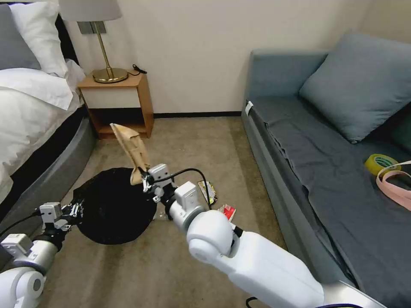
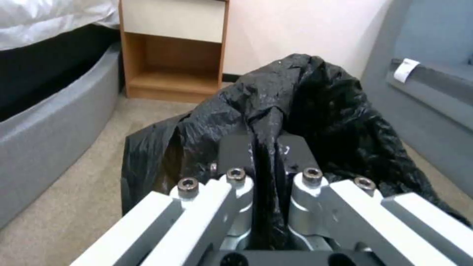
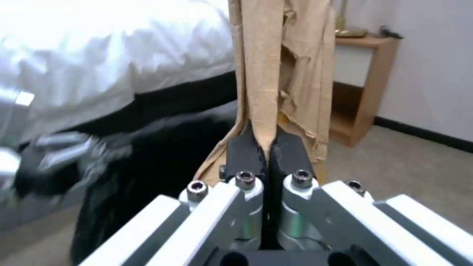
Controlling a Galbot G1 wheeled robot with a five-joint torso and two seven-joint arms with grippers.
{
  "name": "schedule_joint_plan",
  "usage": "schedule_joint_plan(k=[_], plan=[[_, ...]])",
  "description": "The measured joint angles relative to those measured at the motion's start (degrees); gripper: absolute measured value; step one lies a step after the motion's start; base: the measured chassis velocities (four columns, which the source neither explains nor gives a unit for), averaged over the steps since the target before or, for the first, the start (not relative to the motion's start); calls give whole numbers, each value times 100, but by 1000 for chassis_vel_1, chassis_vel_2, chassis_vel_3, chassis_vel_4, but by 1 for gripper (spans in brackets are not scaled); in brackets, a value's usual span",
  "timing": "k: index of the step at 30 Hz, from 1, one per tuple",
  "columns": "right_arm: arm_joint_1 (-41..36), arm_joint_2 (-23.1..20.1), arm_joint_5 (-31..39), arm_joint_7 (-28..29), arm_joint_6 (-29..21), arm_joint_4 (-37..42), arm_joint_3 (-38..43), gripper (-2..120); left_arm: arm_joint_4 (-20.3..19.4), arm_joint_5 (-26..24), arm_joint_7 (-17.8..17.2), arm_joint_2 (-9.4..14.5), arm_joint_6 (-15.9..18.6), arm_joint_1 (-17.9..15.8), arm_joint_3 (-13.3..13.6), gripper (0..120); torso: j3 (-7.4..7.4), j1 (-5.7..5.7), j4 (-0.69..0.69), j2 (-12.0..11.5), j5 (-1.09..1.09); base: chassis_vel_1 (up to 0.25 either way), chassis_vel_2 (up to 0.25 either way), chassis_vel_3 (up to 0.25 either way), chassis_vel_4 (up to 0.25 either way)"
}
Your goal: Pick up the trash bin, then pick up the garbage on the floor and place it into the trash bin.
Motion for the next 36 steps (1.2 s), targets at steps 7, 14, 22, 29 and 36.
schedule_joint_plan(k=[7,14,22,29,36], plan=[[-372,148,-373,-152,51,-220,-216,0,-60,-62,-8,-88,27,-22,15,4,0,0,-1,0,0,0,0,0,0],[-359,286,-461,-170,61,-457,-457,0,-96,-84,-34,-170,32,-31,62,4,0,0,0,1,0,0,0,0,0],[-365,417,-626,-229,135,-802,-589,0,-113,-121,-22,-249,32,3,58,4,0,0,-1,1,0,0,0,0,0],[-343,446,-720,-248,219,-1066,-690,0,-113,-176,-22,-302,32,-8,31,4,0,0,-1,1,0,0,0,0,0],[-328,465,-836,-303,283,-1365,-755,0,-72,-203,-21,-330,33,-16,56,4,0,0,0,1,0,0,0,0,0]])
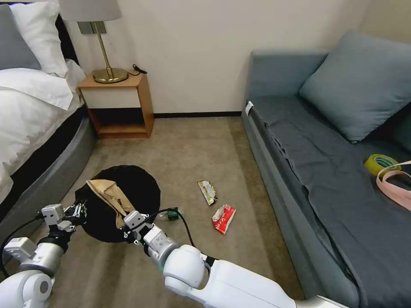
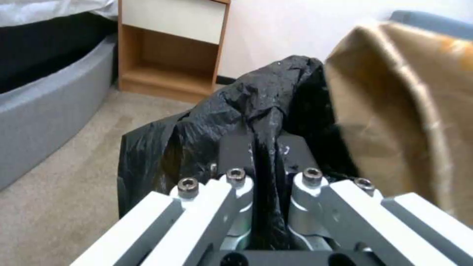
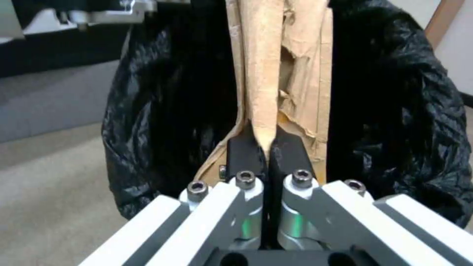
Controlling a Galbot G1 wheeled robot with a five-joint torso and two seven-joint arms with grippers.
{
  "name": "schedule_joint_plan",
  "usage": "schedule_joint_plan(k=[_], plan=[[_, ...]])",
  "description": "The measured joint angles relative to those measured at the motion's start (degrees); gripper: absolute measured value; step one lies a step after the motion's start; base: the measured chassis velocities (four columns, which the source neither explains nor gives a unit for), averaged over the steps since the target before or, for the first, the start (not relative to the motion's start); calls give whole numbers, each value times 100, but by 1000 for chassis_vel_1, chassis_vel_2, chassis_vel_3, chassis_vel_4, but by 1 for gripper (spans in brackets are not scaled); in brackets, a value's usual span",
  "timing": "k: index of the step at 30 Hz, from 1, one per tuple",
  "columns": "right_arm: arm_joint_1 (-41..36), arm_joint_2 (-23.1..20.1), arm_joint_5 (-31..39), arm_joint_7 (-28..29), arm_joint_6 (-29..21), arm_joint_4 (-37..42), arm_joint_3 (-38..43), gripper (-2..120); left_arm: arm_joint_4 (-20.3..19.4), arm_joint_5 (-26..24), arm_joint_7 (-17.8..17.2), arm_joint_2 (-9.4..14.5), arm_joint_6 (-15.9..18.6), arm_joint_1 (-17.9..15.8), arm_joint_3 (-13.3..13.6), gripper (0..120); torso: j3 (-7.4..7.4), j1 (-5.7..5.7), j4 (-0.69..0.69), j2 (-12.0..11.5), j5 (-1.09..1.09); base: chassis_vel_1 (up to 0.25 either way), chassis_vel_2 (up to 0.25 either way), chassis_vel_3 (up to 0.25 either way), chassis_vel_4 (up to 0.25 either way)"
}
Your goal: Pick up the trash bin, then pick up the garbage on the floor and place it into the trash bin.
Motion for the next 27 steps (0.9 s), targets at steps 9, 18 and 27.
schedule_joint_plan(k=[9,18,27], plan=[[94,34,-59,-21,53,-208,-84,14,-1,-13,-51,-43,39,-94,148,4,0,0,0,0,0,0,0,0,0],[122,2,-67,-48,67,-249,-85,45,32,-14,-62,-22,47,-101,165,4,0,0,0,0,0,0,0,0,0],[182,-215,-542,-163,229,-13,191,82,105,-12,-104,-28,52,-157,145,4,0,0,0,0,1,0,0,0,0]])
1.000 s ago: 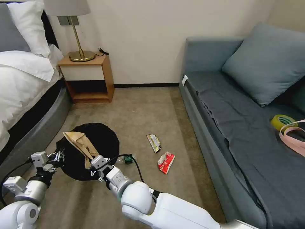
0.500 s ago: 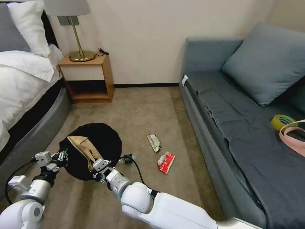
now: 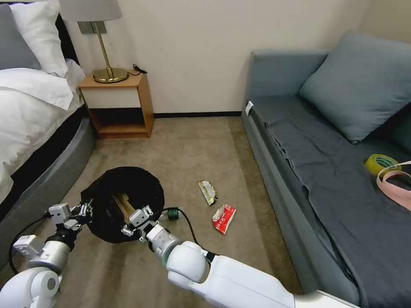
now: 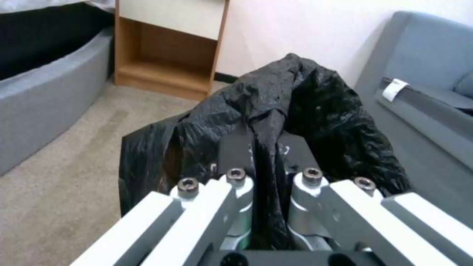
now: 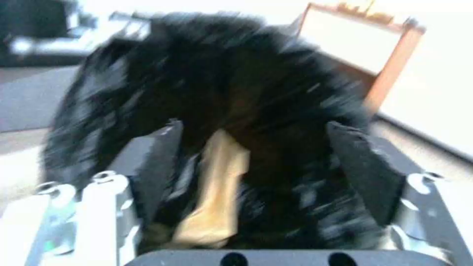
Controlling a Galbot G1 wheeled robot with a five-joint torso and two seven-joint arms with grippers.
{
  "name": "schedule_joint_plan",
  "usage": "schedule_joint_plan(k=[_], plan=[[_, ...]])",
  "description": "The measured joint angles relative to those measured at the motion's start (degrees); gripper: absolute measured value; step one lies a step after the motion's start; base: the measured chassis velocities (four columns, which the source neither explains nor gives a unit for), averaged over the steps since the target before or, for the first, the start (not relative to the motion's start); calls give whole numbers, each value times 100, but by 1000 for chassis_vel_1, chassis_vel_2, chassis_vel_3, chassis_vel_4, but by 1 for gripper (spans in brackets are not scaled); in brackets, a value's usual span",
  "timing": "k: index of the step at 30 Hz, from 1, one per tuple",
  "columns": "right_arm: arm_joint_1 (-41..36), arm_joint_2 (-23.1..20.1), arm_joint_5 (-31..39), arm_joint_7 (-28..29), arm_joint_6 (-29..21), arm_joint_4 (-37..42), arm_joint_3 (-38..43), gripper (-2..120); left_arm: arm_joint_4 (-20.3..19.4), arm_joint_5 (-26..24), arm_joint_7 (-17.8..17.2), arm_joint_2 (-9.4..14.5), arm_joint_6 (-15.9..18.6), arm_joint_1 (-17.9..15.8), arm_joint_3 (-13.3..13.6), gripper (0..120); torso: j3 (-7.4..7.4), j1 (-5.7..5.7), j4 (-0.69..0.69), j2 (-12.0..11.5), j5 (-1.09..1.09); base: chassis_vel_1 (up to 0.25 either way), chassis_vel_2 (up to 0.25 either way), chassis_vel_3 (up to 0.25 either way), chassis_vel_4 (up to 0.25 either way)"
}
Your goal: Pick up the trash bin, then pick up the garbage on the floor and place it into the trash bin.
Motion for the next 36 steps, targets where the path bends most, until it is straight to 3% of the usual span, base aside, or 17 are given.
schedule_joint_plan(k=[6,9,11,15,21,28,36], plan=[[-159,-384,-723,-158,370,476,661,99,81,6,-11,-17,-1,-41,-55,4,0,0,1,0,1,0,0,0,0],[-308,-534,-976,-222,485,656,978,99,123,6,-16,-16,-5,-60,-74,4,0,0,0,0,1,0,0,0,0],[-737,-957,-1463,-244,655,1102,1726,100,243,25,-41,23,-15,-127,-126,4,0,0,-1,0,1,0,0,0,0],[-1154,-1297,-1816,-143,597,1484,2412,100,305,63,-88,33,-18,-186,-188,4,0,0,-2,0,1,0,0,0,0],[-1777,-1645,-1888,-29,503,2045,3388,100,286,42,-116,39,-16,-166,-220,4,0,0,-1,0,1,0,0,0,0],[-2581,-1511,-1980,-32,506,2466,4236,100,238,48,-116,-2,-16,-138,-222,4,0,0,0,0,0,0,0,0,0],[-3678,-963,-2375,-10,493,2848,4854,100,190,42,-125,-10,-16,-148,-235,4,-1,0,-1,0,-1,0,0,0,0]])
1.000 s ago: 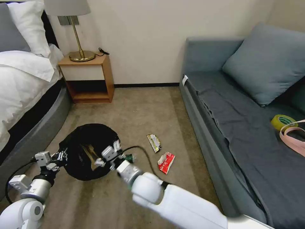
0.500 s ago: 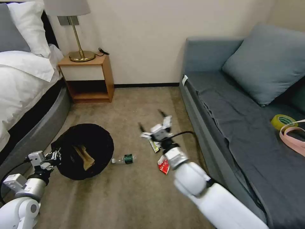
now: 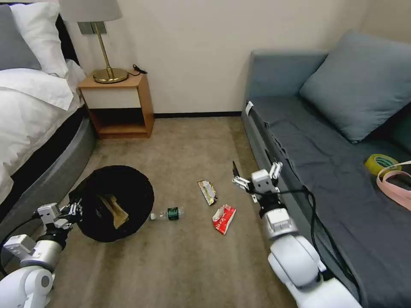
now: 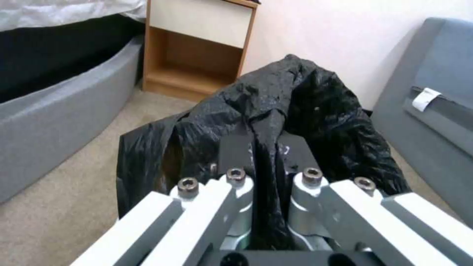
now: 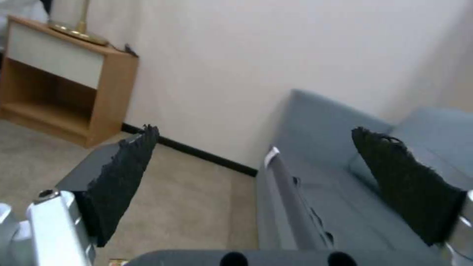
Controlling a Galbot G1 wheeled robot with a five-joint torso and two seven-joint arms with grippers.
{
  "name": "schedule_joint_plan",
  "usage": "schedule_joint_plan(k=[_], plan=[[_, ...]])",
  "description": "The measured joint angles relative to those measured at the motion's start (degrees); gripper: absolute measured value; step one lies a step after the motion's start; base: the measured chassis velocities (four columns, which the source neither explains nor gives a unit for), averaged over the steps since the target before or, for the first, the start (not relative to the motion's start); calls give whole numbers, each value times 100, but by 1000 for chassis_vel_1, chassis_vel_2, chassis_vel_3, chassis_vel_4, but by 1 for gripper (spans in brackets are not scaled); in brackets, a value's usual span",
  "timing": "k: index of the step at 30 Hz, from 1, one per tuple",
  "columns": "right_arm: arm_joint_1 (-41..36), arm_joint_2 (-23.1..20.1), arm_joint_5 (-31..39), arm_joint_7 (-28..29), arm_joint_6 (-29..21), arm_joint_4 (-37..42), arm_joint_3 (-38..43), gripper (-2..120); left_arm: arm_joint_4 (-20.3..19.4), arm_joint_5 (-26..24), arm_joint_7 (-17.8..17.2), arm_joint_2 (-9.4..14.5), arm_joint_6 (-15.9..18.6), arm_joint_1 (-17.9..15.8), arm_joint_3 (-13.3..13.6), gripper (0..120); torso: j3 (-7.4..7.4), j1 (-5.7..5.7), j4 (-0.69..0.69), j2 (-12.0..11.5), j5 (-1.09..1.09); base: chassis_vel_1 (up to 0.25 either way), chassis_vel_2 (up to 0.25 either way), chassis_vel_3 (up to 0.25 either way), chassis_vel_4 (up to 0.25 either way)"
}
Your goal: Pick up the trash bin, then pick up the garbage on the floor and place it into the trash bin.
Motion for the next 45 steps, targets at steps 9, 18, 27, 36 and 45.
schedule_joint_plan(k=[9,18,27,36,45], plan=[[-110,-56,105,-109,4,91,163,100,37,-70,10,99,1,-4,-65,4,0,0,1,0,0,0,0,0,0],[-110,-103,285,-181,-76,122,144,100,83,-93,30,215,2,6,-105,4,0,0,1,0,0,0,0,0,0],[-62,-136,363,-190,-15,84,120,100,102,-145,18,272,10,-13,-201,4,1,0,1,0,0,0,0,0,0],[-17,-158,359,-207,-2,62,82,100,129,-213,-6,330,30,-66,-315,4,1,0,1,0,0,0,0,0,0],[-69,-163,349,-210,11,73,110,100,129,-238,4,344,35,-64,-353,4,0,0,1,0,0,0,0,0,0]])
